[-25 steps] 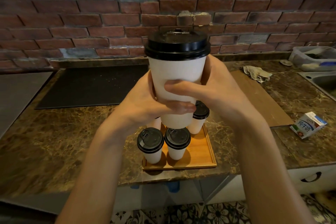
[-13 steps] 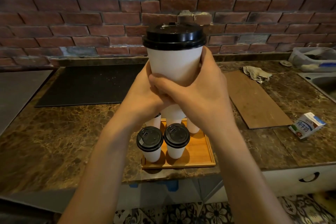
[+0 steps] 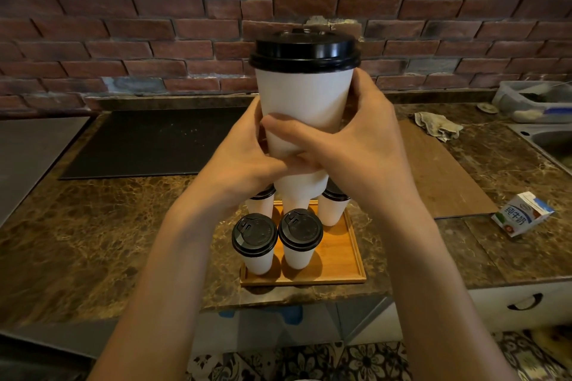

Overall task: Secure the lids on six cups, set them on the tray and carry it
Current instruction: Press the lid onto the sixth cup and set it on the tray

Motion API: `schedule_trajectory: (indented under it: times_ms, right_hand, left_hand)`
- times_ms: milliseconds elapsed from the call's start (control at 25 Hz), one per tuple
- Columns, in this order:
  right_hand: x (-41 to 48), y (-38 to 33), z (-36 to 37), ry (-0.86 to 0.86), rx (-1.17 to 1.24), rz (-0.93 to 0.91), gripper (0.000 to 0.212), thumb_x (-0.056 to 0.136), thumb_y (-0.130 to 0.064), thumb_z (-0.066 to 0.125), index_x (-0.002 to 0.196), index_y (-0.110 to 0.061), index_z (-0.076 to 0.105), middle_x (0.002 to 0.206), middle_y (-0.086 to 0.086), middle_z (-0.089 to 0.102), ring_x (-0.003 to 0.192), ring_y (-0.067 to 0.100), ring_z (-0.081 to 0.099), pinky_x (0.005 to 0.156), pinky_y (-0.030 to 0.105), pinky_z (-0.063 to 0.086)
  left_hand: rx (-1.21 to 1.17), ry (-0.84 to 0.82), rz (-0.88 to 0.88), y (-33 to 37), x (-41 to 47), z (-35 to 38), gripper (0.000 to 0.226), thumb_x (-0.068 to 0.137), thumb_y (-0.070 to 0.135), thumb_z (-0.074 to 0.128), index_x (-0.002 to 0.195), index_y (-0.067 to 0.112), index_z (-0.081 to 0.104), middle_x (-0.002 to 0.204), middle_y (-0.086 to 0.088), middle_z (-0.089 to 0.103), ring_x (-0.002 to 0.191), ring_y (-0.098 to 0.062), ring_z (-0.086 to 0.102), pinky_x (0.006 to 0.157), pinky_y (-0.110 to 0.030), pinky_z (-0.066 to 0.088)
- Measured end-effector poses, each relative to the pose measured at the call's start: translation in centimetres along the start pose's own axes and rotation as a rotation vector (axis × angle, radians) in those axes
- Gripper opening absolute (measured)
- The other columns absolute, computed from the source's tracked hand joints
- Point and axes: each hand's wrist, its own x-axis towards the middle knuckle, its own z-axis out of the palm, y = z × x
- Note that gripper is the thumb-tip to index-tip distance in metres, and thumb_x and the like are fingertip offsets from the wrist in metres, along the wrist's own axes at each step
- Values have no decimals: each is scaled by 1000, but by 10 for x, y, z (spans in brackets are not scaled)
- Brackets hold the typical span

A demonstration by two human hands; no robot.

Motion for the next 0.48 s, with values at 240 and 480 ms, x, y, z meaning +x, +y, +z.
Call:
schedule_trajectory:
  times_ms: [240, 480]
  right_hand:
    - [5, 5, -11, -144, 189, -26, 66, 69, -35, 85, 126, -21, 55, 114, -8, 66, 107, 7, 62, 86, 34, 57]
    - [9, 9, -16, -238, 198, -39, 62, 70, -33, 83, 124, -23, 54, 114, -8, 66, 107, 4, 62, 86, 24, 56]
  left_hand:
    - [-24, -61, -20, 0, -4, -1, 74, 51, 31, 87, 114, 38, 48, 101, 26, 65, 98, 7, 61, 69, -6, 49]
    - [-11, -53, 17, -1, -3, -1, 74, 57, 21, 88, 118, 36, 48, 104, 23, 65, 101, 4, 61, 71, -8, 50]
